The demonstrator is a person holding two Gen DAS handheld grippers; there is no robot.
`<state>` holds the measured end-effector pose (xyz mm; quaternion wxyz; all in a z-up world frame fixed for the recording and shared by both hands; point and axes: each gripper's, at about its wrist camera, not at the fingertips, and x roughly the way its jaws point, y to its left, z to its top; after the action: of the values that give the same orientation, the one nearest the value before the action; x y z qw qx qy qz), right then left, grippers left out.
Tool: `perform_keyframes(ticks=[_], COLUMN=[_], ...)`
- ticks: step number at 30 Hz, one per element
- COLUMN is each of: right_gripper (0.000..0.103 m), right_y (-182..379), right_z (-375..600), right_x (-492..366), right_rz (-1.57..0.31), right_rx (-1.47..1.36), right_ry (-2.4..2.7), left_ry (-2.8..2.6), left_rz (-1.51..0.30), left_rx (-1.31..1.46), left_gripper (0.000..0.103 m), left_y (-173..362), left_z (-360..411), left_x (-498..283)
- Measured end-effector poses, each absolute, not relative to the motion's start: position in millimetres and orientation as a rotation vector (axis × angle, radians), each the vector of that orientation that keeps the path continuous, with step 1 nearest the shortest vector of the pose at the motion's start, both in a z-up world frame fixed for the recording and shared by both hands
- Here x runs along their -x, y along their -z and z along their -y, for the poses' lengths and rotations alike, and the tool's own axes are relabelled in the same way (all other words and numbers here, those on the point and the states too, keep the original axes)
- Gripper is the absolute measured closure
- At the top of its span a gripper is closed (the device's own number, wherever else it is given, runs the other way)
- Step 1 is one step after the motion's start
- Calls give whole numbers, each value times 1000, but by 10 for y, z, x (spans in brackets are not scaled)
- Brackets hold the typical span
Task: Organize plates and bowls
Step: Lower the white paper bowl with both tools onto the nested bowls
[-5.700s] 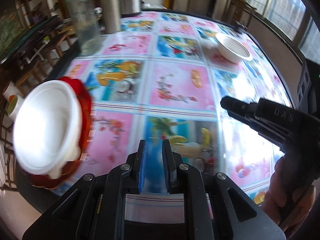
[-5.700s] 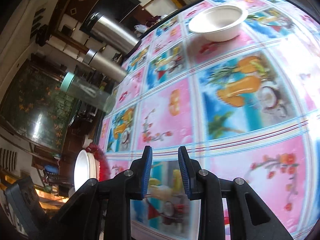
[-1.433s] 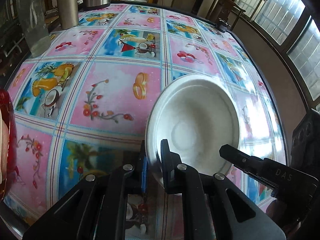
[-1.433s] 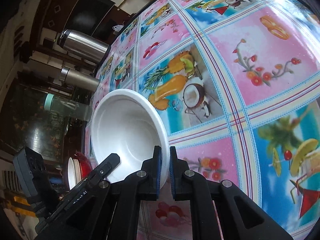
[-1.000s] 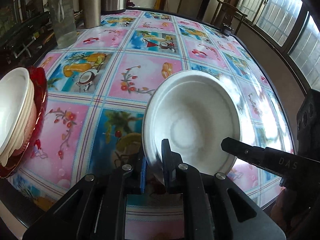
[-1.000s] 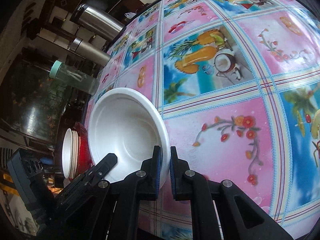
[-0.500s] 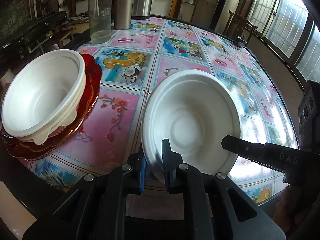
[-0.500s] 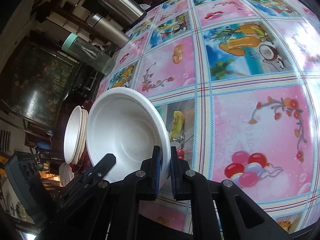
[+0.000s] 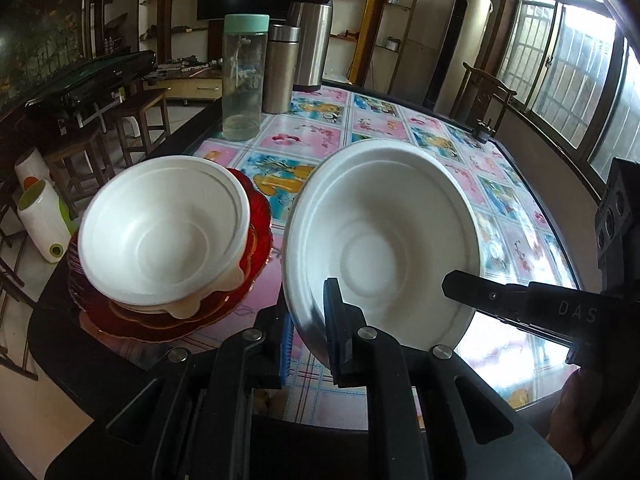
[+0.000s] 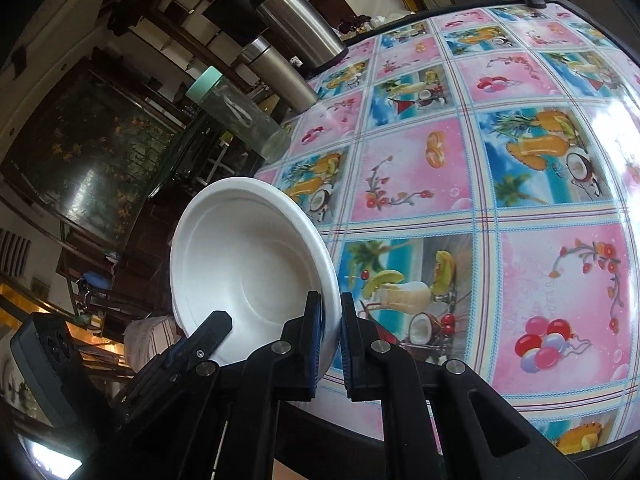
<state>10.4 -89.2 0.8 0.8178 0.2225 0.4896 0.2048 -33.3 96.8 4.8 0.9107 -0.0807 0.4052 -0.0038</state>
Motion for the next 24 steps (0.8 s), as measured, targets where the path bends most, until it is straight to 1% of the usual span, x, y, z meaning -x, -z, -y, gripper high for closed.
perform_keyframes(ticks=[9, 24], right_gripper=[94, 92], right_y=[-200, 4], right_z=[327, -503], right_x=[-221, -486], right_rz=[-1021, -1087], right_rx=[-431, -370], right_ry=[-521, -589], left_ry=[-87, -226], left_rz=[-774, -800], left_rx=[192, 254], left_gripper=[90, 90], left_y=[-238, -68], left_z=[-1395, -2044], left_x=[399, 322])
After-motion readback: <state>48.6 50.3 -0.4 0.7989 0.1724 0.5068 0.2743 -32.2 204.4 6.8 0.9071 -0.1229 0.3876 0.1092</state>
